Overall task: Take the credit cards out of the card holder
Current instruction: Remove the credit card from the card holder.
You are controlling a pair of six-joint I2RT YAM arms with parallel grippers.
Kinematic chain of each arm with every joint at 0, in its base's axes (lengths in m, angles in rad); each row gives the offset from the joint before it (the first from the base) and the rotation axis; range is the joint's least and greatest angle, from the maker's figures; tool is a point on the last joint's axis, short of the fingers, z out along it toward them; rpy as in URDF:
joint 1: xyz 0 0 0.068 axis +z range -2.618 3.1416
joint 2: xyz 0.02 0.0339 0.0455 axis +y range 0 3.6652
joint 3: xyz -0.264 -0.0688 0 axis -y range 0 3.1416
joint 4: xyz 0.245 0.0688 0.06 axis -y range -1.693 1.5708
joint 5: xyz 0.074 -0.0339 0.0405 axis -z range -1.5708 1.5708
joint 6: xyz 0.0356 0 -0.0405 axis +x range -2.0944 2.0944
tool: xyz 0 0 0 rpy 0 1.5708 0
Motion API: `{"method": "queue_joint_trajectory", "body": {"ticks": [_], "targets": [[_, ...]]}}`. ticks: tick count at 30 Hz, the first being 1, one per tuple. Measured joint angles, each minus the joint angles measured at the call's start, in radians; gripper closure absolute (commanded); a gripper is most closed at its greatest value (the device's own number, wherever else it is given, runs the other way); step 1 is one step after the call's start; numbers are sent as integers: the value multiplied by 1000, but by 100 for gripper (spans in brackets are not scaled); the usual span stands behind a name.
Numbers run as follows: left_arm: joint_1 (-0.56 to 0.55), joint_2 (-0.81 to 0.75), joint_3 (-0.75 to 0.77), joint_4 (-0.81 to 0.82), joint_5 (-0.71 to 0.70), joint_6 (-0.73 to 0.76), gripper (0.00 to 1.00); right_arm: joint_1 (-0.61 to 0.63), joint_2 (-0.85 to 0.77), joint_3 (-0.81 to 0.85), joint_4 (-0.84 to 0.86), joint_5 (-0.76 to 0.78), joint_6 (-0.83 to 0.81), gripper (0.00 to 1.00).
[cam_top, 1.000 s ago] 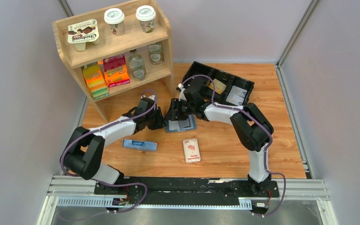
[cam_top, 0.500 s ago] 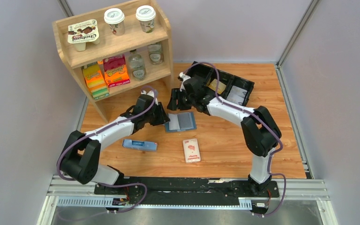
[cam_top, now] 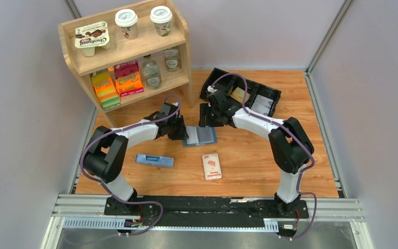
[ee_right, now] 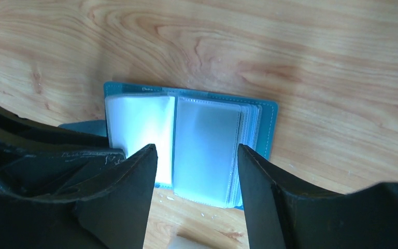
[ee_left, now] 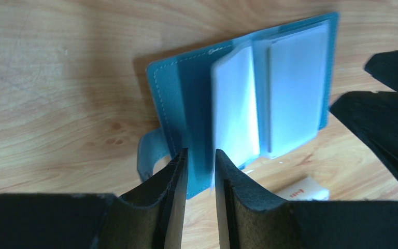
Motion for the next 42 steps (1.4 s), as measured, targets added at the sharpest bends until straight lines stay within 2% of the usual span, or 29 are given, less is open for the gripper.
{"method": "queue_joint_trajectory", "body": {"ticks": [19,42], "targets": [[1,40,2,-42,-12,1,71,28,65,-2,-63,-34,16,42],[5,42,2,-42,18,-2,71,62,65,52,-67,-115,21,29]]}}
